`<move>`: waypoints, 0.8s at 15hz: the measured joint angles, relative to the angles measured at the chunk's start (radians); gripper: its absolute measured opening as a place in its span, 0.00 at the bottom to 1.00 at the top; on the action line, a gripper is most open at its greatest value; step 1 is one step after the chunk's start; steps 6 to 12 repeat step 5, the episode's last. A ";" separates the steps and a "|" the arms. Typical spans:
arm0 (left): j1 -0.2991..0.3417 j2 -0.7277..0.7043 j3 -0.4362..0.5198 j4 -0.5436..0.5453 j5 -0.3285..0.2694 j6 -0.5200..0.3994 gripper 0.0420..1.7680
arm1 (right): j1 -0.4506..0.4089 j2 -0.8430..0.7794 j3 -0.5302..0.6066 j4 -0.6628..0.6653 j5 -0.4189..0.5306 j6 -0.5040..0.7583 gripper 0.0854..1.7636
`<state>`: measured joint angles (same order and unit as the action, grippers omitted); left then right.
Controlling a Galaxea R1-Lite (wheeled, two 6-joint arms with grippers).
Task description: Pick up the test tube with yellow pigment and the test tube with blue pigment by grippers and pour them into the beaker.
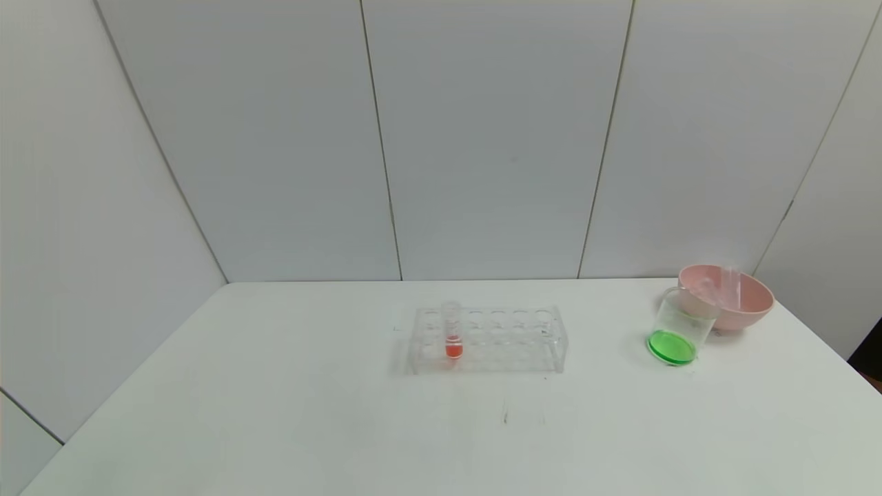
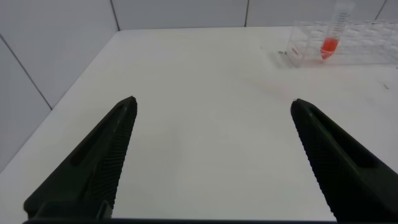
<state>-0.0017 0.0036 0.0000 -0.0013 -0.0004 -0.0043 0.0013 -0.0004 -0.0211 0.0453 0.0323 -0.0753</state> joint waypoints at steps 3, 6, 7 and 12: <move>0.000 0.000 0.000 0.000 0.000 0.000 1.00 | 0.000 0.000 0.001 0.001 -0.008 0.011 0.97; 0.000 0.000 0.000 0.000 0.000 0.000 1.00 | 0.000 0.000 0.001 -0.002 -0.011 0.016 0.97; 0.000 0.000 0.000 0.000 0.000 0.000 1.00 | 0.000 0.000 0.001 -0.002 -0.011 0.016 0.97; 0.000 0.000 0.000 0.000 0.000 0.000 1.00 | 0.000 0.000 0.001 -0.002 -0.011 0.016 0.97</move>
